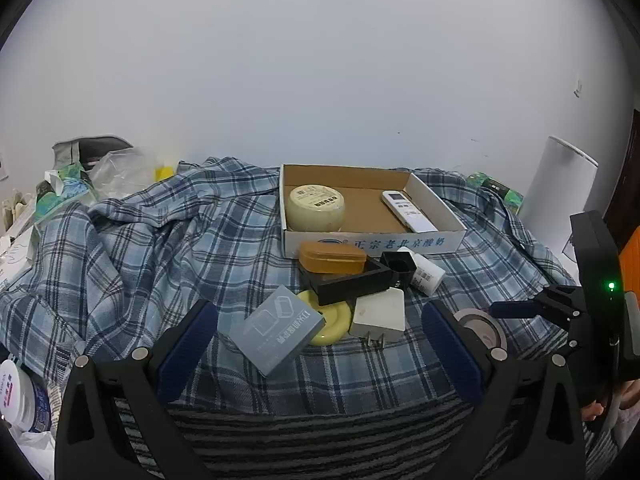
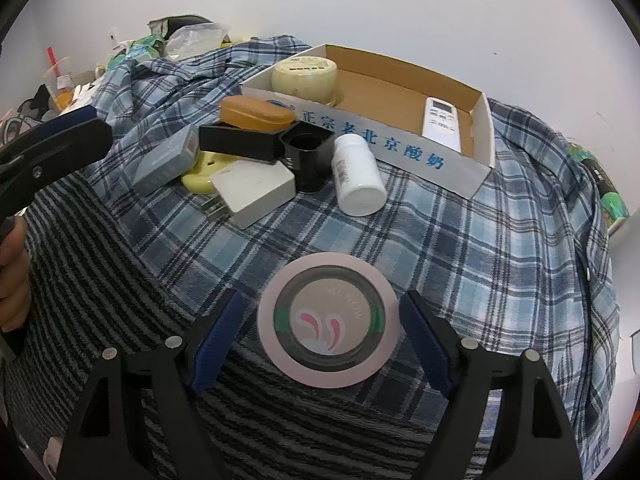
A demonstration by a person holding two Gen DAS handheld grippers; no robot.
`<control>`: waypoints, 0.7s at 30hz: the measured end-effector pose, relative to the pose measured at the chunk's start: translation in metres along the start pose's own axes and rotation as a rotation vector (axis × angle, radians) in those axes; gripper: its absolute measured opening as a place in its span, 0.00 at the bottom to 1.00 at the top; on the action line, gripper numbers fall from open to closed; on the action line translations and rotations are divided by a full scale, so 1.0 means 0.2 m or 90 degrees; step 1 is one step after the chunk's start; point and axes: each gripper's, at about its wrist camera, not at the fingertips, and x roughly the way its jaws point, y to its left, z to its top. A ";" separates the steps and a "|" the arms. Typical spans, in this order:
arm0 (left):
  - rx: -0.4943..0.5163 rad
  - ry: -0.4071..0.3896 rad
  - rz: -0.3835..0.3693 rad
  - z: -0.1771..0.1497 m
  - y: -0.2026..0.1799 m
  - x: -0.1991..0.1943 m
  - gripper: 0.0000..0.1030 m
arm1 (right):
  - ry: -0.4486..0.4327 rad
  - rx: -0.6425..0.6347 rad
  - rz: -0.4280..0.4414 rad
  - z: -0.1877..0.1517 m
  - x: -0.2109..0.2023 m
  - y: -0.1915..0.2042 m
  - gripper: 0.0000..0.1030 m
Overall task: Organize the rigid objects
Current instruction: 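Lower the right gripper onto the pink round compact and close it, then grasp the small grey box with the left gripper while the right gripper holds the compact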
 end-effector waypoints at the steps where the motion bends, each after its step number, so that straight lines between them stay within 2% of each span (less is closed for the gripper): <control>1: 0.001 0.000 -0.001 0.00 0.00 0.00 1.00 | 0.001 0.003 -0.005 0.00 0.00 0.00 0.77; 7: 0.000 0.001 -0.001 0.00 0.00 0.00 1.00 | 0.012 0.032 0.002 0.00 0.02 -0.06 0.77; 13: -0.007 0.000 0.002 0.00 0.01 0.00 1.00 | 0.011 0.011 -0.006 0.00 0.02 -0.03 0.71; 17: -0.007 -0.001 0.003 0.00 0.01 0.00 1.00 | 0.011 -0.017 -0.028 0.00 0.03 0.02 0.71; 21: -0.007 0.000 0.001 0.00 0.01 0.00 1.00 | 0.013 -0.009 -0.016 0.00 0.03 0.00 0.71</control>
